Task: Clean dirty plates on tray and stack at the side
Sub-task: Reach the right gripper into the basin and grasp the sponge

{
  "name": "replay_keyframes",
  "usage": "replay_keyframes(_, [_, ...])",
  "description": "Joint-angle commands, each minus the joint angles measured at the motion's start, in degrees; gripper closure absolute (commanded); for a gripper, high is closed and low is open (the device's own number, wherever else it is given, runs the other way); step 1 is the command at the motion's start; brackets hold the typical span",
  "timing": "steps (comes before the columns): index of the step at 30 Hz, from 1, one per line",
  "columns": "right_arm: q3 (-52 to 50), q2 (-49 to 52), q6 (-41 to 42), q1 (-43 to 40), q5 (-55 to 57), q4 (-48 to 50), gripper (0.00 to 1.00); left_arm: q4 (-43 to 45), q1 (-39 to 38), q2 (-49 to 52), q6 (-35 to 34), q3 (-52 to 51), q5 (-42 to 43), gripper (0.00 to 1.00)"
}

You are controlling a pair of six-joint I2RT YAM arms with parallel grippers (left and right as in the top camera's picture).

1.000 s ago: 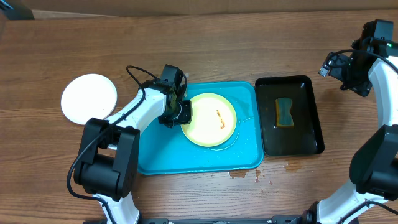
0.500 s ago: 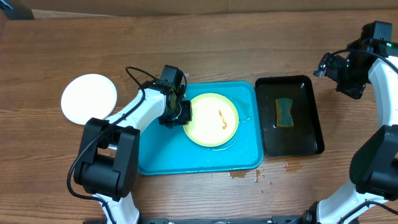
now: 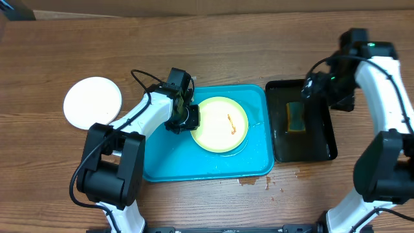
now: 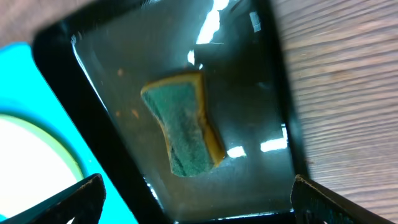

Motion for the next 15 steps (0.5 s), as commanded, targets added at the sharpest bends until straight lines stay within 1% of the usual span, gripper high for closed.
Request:
replay_keyframes(1, [-4.57,-0.46,-0.74,2.73,3.91,1.84,0.02,-0.63,-0.37,-1.09,1.14,-2.01,-2.40,0.76])
replay_keyframes(10, [-15.69,-0.46,-0.50,7.67,3.89,13.77,0.04,-0.85,-0.37,-1.22,1.16,-2.05,-3.15,0.74])
replay_keyframes(12, [-18.34,-0.46,-0.52,8.50,3.91,16.85,0.06,-0.83,-0.39,-1.22,1.16,-2.05,-3.15,0.74])
replay_keyframes(15, [-23.30,-0.46,-0.55,9.25,3.91,22.60,0.20,-0.83,-0.37,-1.22,1.16,-2.05,-3.19,0.73])
